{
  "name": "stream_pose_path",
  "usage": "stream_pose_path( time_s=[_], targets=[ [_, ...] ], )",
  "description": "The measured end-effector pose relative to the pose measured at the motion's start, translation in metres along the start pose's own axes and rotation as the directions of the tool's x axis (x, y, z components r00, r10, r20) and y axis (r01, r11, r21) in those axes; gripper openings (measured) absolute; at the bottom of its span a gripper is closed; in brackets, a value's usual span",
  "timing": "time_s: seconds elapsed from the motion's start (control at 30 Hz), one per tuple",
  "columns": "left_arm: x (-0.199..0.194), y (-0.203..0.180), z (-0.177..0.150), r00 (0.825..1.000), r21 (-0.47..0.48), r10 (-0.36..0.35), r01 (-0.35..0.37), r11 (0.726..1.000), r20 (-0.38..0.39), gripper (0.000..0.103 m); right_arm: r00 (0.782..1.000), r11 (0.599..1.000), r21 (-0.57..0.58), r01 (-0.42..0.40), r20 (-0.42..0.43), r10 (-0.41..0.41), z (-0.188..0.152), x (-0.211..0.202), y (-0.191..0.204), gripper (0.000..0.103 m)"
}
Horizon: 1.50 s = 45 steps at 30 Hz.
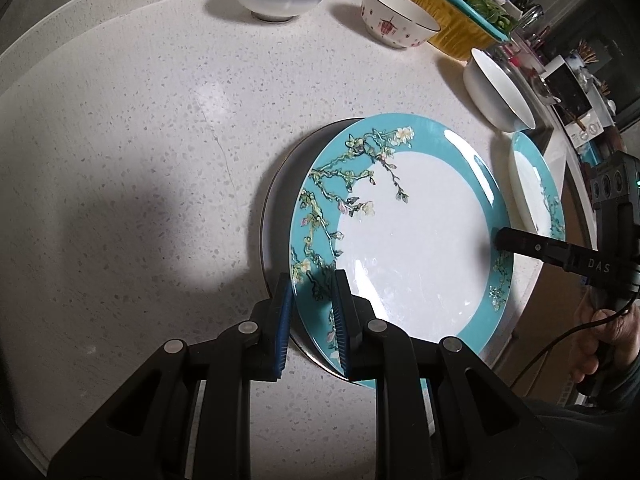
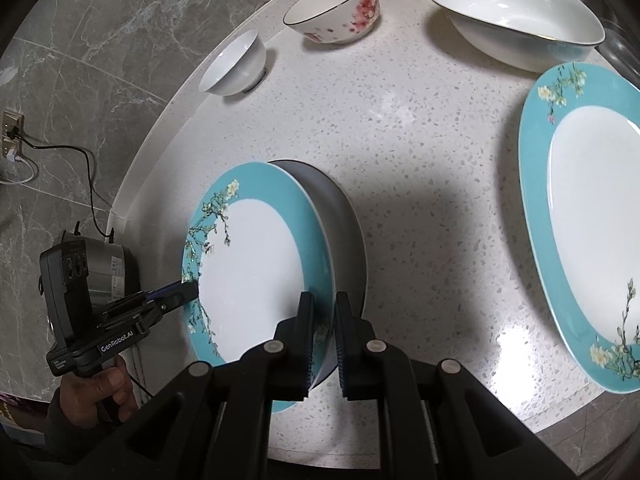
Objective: Organize plates and bowls
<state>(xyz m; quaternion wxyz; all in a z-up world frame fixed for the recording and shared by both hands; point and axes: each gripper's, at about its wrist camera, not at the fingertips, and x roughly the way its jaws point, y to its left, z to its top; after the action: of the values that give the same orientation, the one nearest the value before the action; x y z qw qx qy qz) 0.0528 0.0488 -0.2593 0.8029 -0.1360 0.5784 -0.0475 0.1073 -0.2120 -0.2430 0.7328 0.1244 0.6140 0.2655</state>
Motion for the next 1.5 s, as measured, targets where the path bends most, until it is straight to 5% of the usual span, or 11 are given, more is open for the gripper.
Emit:
stream_pose_path(
  time_s=[0.47, 0.63, 0.73, 0.8, 1.03, 1.17, 1.37, 1.5],
  targets=[
    [0.005, -0.012, 0.007, 0.996, 0.076, 0.087, -0.089, 0.993, 0.029, 0.022, 0.989, 0.976, -0.163, 0.147, 0.007, -0.148, 0.001, 0.015, 0.023, 0.018],
    [0.008, -0.02, 0.005, 0.99, 0.124, 0.135, -0.141, 0.982, 0.05, 0.032, 0.971, 0.939, -0.251, 0.237, 0.031, -0.237, -0.005, 0.019, 0.038, 0.023],
    [0.011, -0.026, 0.001, 0.987, 0.159, 0.154, -0.16, 0.974, 0.051, 0.055, 0.959, 0.91, -0.303, 0.282, 0.05, -0.28, -0.009, 0.023, 0.048, 0.025],
    [0.016, -0.028, -0.003, 0.986, 0.172, 0.158, -0.164, 0.971, 0.044, 0.061, 0.953, 0.896, -0.327, 0.301, 0.064, -0.297, -0.011, 0.024, 0.052, 0.029],
    [0.01, -0.023, -0.002, 0.987, 0.16, 0.139, -0.15, 0.976, 0.074, 0.067, 0.947, 0.898, -0.303, 0.32, 0.092, -0.307, -0.013, 0.02, 0.048, 0.031],
    [-0.003, -0.018, 0.003, 0.987, 0.147, 0.118, -0.134, 0.98, 0.112, 0.075, 0.946, 0.906, -0.273, 0.324, 0.127, -0.3, -0.013, 0.013, 0.049, 0.066],
    [-0.028, -0.006, 0.015, 0.982, 0.1, 0.021, -0.04, 0.994, 0.188, 0.076, 0.947, 0.921, -0.235, 0.309, 0.163, -0.276, -0.014, 0.001, 0.052, 0.071],
    [-0.053, -0.004, 0.026, 0.945, 0.091, -0.167, 0.147, 0.985, 0.281, 0.097, 0.957, 0.955, -0.21, 0.21, 0.243, -0.157, -0.014, -0.024, 0.056, 0.097]
  ],
)
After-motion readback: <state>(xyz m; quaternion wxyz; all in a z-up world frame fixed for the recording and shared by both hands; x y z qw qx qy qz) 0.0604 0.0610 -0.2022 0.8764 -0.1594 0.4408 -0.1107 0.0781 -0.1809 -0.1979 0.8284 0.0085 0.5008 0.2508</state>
